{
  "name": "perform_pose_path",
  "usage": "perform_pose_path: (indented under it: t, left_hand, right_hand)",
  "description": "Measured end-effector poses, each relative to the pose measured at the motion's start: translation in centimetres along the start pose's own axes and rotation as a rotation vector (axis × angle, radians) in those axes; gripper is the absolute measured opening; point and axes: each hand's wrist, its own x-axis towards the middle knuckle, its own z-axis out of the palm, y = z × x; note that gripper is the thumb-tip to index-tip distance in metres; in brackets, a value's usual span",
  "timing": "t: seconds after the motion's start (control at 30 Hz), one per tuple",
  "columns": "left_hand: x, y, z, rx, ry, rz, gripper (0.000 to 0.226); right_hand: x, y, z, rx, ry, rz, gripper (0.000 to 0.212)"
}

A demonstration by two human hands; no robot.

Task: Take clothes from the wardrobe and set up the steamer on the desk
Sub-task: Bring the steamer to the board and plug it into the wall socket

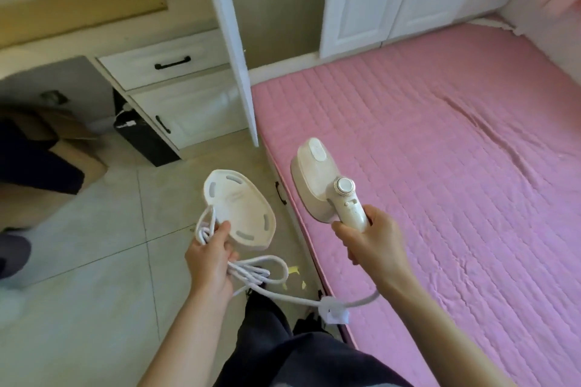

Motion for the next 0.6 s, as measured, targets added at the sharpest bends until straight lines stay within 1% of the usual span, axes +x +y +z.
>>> perform_pose_path:
  t: [0.13, 0.27, 0.4, 0.6]
  left_hand:
    - [0.9, 1.7, -4.0, -0.050, 0.101, 0.036, 0.014]
    - [2.7, 4.1, -8.0, -0.119, 0.200, 0.062, 0.018]
    - [5.6, 7.4, -12.3, -0.122, 0.288, 0.116, 0.012]
    - [10.4, 12.3, -18.6, -0.101, 0.346, 0.169, 0.006]
  right_hand:
    - [0.4, -2.2, 3.8, -0.024, -0.057, -0.031, 0.019]
    - [0.5, -5.5, 8.5, -0.035, -0.140, -0.067, 0.017]
    - [0.7, -9.1, 14.3, -0.053, -0.198, -0.106, 0.020]
    - [0.4, -14.1, 23.2, -0.055, -0.219, -0.171, 0.017]
